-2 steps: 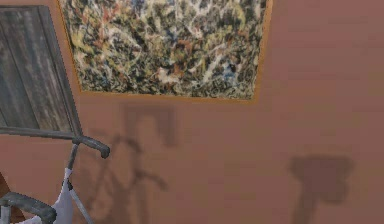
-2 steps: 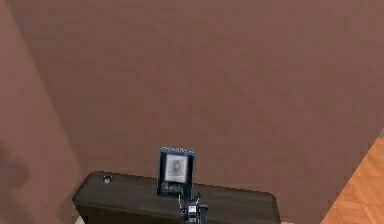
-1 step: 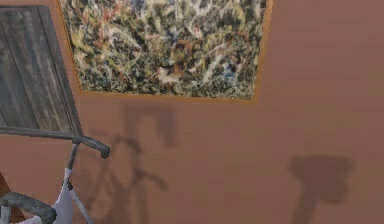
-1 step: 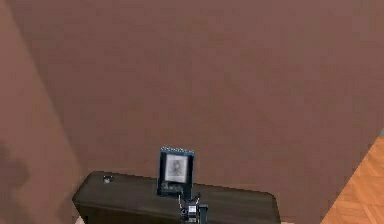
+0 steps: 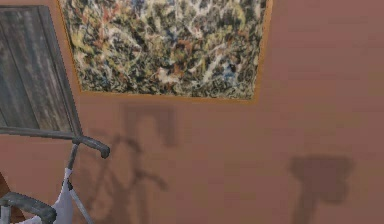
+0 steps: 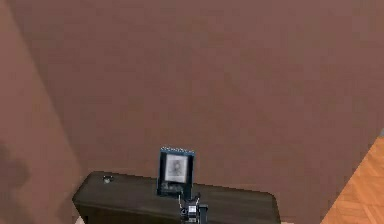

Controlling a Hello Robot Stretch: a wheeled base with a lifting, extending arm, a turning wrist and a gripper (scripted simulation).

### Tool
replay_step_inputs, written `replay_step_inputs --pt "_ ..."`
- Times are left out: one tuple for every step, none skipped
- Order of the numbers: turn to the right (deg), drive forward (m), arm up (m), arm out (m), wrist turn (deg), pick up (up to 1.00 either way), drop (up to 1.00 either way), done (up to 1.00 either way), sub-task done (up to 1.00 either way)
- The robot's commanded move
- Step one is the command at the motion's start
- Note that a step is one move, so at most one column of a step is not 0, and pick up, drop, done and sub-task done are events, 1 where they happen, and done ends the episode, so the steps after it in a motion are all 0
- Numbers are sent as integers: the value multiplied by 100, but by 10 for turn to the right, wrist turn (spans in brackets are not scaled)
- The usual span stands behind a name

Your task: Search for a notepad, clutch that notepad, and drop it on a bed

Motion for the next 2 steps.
replay_step_inputs --pt "0 0 50 0 0 0 0 0 0" --pt "0 0 22 0 0 0 0 0 0"
